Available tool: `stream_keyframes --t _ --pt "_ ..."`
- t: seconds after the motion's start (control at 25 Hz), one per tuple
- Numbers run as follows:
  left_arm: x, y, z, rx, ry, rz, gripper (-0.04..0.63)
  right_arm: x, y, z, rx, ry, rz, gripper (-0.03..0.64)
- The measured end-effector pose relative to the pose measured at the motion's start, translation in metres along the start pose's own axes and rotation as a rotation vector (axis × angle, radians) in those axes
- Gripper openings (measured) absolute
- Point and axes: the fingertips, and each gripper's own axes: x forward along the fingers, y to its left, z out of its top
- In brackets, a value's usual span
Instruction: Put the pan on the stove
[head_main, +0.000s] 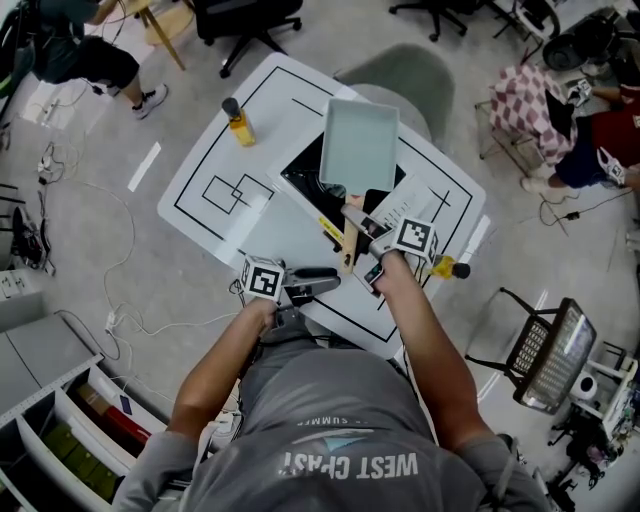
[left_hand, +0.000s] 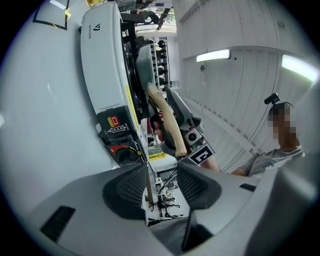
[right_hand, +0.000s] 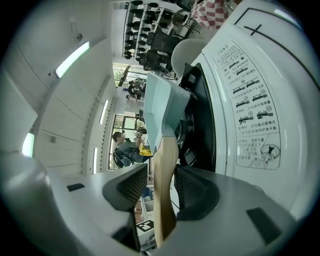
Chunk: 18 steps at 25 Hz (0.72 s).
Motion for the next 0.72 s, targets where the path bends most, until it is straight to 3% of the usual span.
stream_keyframes --t 0.24,0.32,0.72 --pt "-0.006 -0.002 0.001 0.012 -0.014 -0.005 0.186 -0.001 0.005 -0.002 -0.046 -0.024 -0.032 0.207" --pt "-0.009 -0.003 0.001 0.016 -0.020 -0.005 0.186 -0.002 0.005 -0.008 -0.061 -0.015 -0.050 0.131" --pt "-0.015 -0.006 -0.004 0.028 -0.025 0.008 0.186 -0.004 0.007 -0.031 0.069 0.012 0.003 0.126"
